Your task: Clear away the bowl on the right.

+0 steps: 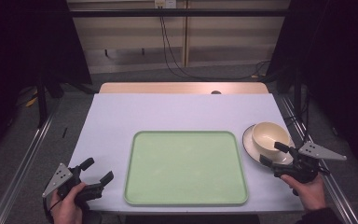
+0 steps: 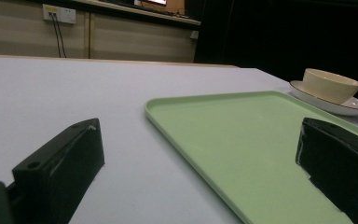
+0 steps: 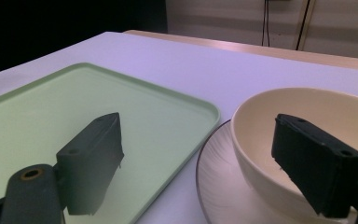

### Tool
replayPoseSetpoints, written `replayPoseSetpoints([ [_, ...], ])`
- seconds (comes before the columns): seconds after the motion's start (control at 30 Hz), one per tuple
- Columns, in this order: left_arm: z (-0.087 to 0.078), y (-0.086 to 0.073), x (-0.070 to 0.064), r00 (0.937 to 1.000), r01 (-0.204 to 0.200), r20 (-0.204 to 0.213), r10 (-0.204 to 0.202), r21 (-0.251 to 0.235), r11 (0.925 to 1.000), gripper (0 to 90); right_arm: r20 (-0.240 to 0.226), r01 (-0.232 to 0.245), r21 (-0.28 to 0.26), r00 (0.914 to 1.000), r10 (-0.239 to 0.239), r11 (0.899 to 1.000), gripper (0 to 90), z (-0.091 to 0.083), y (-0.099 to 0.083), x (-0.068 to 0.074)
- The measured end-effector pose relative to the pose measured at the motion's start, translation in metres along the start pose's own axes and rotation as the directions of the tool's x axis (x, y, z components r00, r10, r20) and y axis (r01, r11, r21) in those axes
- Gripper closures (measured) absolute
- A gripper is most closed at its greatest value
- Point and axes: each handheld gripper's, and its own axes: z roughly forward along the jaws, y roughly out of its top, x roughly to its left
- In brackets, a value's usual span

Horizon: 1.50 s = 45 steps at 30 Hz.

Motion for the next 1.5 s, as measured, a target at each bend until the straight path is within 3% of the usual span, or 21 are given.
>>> replayPoseSetpoints([
  [0.23,0.001,0.0,0.0,1.0,0.002,0.004,-0.002,0.0,1.0,1.0,0.021,0.006,0.024,0.9998,-0.006,1.0,15.9,0.0,0.004,-0.005],
  [0.4,0.0,0.0,0.0,1.0,0.002,0.003,-0.002,0.002,1.0,1.0,0.034,-0.041,0.033,0.9986,0.04,0.999,15.4,-0.001,0.008,-0.012],
  [0.63,0.001,0.0,0.0,1.0,0.003,0.001,-0.003,0.002,1.0,1.0,0.081,-0.041,0.05,0.996,0.037,0.998,14.0,-0.003,0.013,-0.022],
  [0.93,0.0,0.0,0.001,1.0,-0.003,0.004,0.003,0.006,1.0,1.0,0.107,-0.043,0.078,0.9936,0.034,0.996,14.3,-0.007,0.021,-0.037],
  [1.33,0.001,0.0,0.0,1.0,-0.003,-0.002,0.003,0.005,1.0,1.0,0.134,-0.066,0.178,0.9901,0.043,0.982,20.7,-0.007,0.035,-0.063],
  [1.5,0.001,0.0,0.0,1.0,0.001,-0.003,-0.001,0.004,1.0,1.0,0.148,-0.077,0.228,0.9881,0.044,0.971,21.8,-0.002,0.038,-0.078],
])
